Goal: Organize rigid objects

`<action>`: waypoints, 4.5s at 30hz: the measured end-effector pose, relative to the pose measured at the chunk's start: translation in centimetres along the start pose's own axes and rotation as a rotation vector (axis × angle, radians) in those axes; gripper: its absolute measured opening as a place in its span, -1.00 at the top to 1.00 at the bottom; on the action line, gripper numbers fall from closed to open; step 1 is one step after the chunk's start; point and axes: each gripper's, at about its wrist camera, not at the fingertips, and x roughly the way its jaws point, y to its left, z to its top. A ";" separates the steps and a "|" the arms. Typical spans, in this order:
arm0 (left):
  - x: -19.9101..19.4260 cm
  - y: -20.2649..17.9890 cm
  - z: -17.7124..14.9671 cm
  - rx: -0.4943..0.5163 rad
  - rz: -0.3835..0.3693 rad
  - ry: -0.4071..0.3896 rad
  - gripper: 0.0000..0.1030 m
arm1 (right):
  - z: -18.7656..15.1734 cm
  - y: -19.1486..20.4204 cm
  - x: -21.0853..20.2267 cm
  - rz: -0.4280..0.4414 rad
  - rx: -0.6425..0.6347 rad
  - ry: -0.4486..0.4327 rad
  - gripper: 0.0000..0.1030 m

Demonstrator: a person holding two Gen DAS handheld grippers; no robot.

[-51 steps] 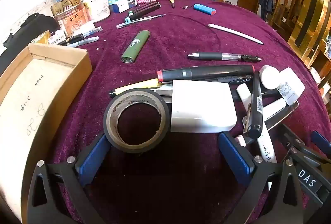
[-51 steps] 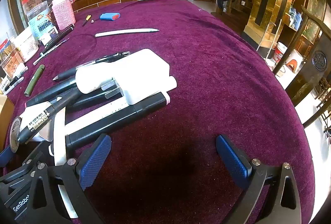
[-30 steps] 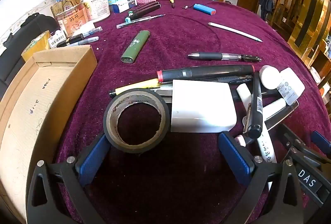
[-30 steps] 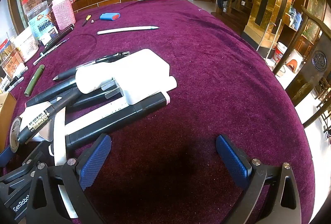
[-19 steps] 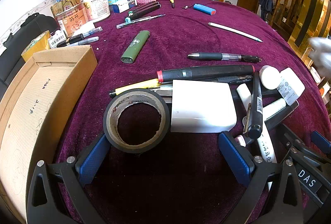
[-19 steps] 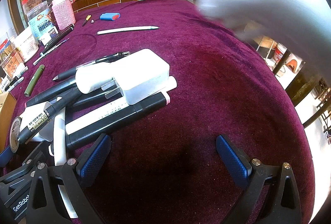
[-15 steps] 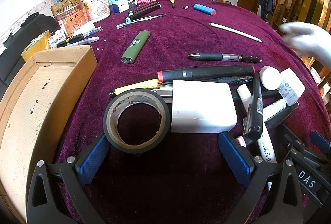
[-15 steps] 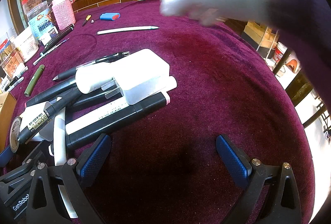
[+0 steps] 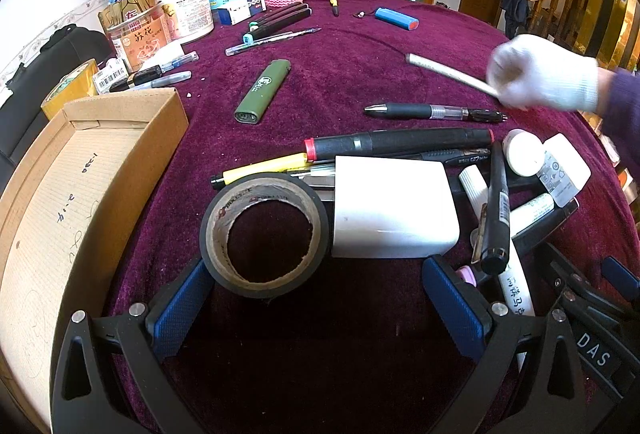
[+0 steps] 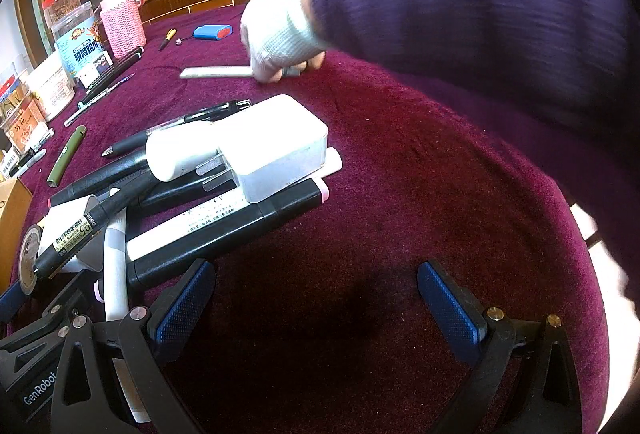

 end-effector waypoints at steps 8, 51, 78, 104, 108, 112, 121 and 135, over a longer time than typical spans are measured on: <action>0.0 0.0 0.0 0.000 0.000 -0.001 -0.99 | 0.1 0.1 0.1 0.000 0.000 0.000 -0.97; -1.5 0.8 -1.3 0.125 -0.096 0.076 -0.99 | 0.5 0.3 0.1 0.051 -0.100 0.072 -0.98; -6.4 5.2 -1.0 0.118 -0.166 -0.071 -0.99 | 3.1 -4.3 -2.6 0.103 0.097 -0.260 -0.88; -0.1 2.7 1.8 0.258 -0.111 0.033 -0.41 | 3.1 -3.6 -1.5 0.133 0.090 -0.211 -0.89; -1.0 3.7 2.0 0.207 -0.142 0.029 -0.13 | 3.1 -3.6 -1.5 0.141 0.087 -0.209 -0.89; -2.0 5.0 1.6 0.147 -0.187 0.029 -0.13 | 2.9 -3.4 -1.8 0.167 0.077 -0.215 -0.89; -6.6 8.1 0.2 0.080 -0.271 -0.025 -0.14 | 3.1 -5.5 -2.4 0.268 0.174 -0.216 -0.89; -9.4 12.9 -1.6 0.015 -0.289 -0.058 -0.14 | 6.0 -2.3 0.4 0.208 -0.035 -0.088 -0.89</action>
